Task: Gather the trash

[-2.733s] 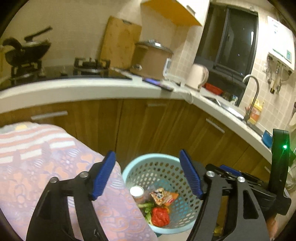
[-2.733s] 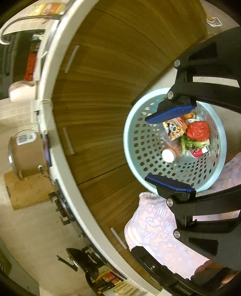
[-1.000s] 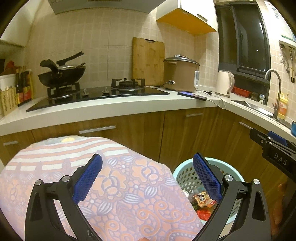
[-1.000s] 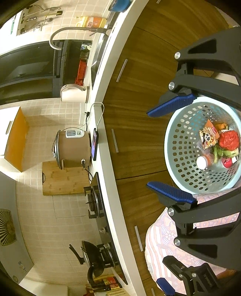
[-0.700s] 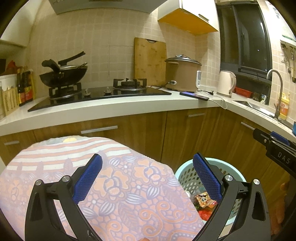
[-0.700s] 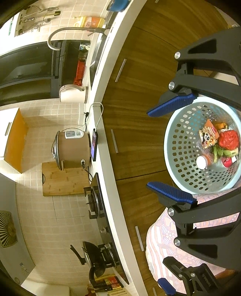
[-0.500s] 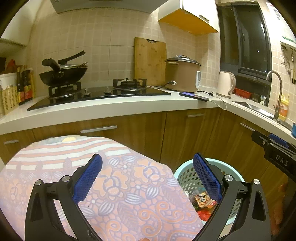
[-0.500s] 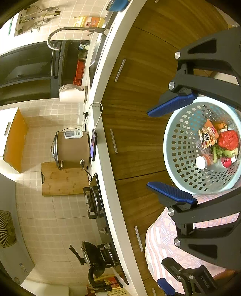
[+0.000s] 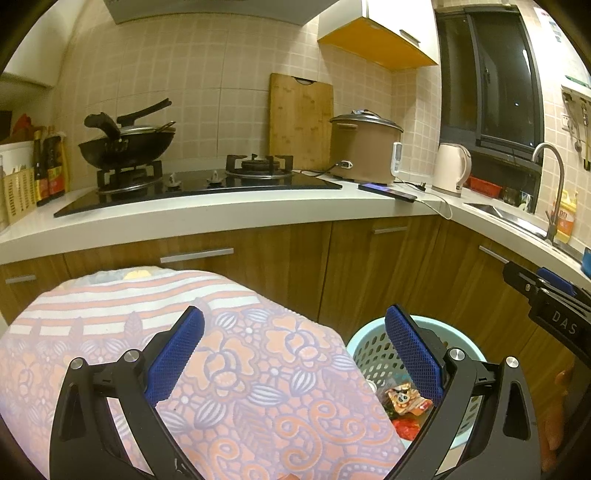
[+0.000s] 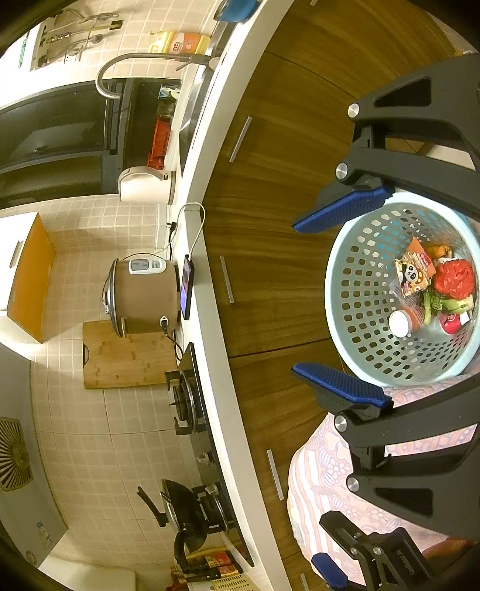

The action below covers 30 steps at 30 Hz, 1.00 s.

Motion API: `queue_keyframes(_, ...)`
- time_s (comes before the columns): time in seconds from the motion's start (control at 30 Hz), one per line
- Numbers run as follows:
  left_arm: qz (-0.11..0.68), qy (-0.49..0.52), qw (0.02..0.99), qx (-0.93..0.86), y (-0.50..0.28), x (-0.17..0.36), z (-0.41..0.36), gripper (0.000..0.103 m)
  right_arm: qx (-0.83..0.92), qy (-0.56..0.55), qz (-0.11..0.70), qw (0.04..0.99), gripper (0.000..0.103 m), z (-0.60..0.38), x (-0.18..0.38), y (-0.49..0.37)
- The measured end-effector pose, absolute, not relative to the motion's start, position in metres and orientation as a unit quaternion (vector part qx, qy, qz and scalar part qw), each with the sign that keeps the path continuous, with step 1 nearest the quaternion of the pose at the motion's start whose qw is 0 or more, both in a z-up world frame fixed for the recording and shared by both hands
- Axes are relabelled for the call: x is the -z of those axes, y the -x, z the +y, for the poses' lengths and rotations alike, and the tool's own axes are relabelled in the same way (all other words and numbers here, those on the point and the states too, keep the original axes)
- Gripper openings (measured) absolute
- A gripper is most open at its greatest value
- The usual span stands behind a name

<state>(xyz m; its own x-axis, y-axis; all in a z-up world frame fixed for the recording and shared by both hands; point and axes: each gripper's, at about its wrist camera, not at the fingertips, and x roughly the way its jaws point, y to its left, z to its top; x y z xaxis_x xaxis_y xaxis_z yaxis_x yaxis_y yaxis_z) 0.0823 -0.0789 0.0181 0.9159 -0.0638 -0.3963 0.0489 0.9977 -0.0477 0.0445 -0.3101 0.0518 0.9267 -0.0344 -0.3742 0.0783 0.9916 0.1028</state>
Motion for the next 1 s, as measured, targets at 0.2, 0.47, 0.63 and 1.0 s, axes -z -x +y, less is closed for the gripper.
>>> queue_keyframes(0.2, 0.203, 0.018, 0.979, 0.029, -0.0823, -0.0179, -0.0788, 0.095, 0.029, -0.059, 0.189, 0.98, 0.068, -0.3101, -0.052, -0.044)
queue_keyframes(0.47, 0.203, 0.019, 0.979, 0.029, -0.0819, -0.0183, -0.0785, 0.095, 0.029, -0.058, 0.189, 0.98, 0.068, -0.3101, -0.0519, -0.0441)
queue_keyframes(0.63, 0.203, 0.018, 0.979, 0.028, -0.082, -0.0181, -0.079, 0.095, 0.029, -0.058, 0.189, 0.98, 0.068, -0.3102, -0.0519, -0.0434)
queue_keyframes(1.0, 0.203, 0.019, 0.979, 0.029, -0.082, -0.018, -0.0785, 0.095, 0.031, -0.052, 0.187, 0.98, 0.068, -0.3114, -0.0521, -0.0404)
